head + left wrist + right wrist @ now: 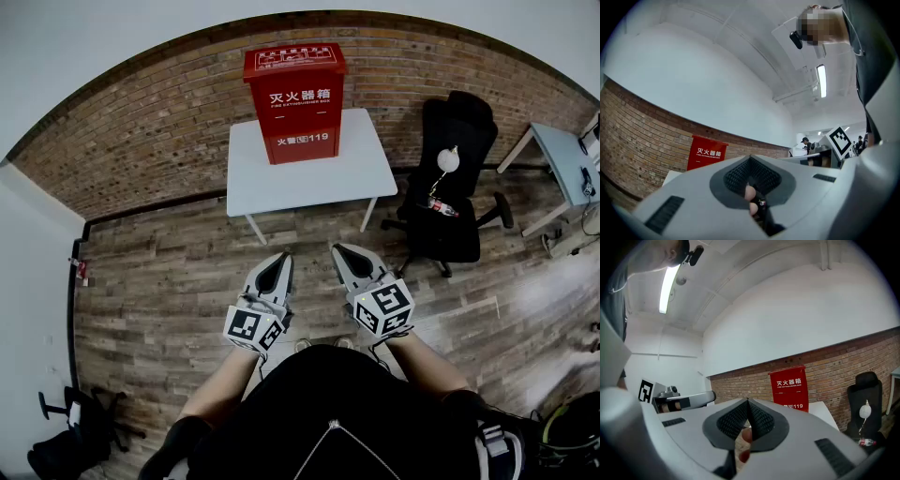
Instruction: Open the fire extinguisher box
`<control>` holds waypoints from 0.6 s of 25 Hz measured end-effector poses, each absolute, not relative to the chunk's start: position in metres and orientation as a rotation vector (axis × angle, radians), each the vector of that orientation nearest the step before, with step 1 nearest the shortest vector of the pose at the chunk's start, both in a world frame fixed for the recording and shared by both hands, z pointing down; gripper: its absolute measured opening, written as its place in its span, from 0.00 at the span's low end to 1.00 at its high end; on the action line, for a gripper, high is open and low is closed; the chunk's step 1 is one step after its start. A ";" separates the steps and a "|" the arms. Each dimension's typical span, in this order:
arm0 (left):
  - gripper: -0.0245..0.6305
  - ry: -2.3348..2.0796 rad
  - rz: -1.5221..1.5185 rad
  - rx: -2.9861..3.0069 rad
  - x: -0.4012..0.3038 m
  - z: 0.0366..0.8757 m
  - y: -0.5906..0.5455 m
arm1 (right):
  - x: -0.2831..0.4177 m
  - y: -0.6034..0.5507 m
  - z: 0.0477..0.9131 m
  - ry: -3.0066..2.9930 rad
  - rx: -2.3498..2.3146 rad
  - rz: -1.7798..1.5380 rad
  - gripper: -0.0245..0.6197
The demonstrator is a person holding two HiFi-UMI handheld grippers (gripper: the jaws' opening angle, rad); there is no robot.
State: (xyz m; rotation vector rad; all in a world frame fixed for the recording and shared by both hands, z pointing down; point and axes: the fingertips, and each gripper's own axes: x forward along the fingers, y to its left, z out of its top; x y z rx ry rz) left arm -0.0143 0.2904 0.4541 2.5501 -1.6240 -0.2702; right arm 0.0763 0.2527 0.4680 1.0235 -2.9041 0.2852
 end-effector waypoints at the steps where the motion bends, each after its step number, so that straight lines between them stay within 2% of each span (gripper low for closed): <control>1: 0.11 -1.624 -0.269 2.552 -0.014 0.455 0.293 | 0.076 0.255 0.469 -2.904 1.023 0.286 0.07; 15: 0.11 -1.627 -0.241 2.556 -0.037 0.459 0.300 | 0.052 0.262 0.470 -2.899 1.031 0.291 0.07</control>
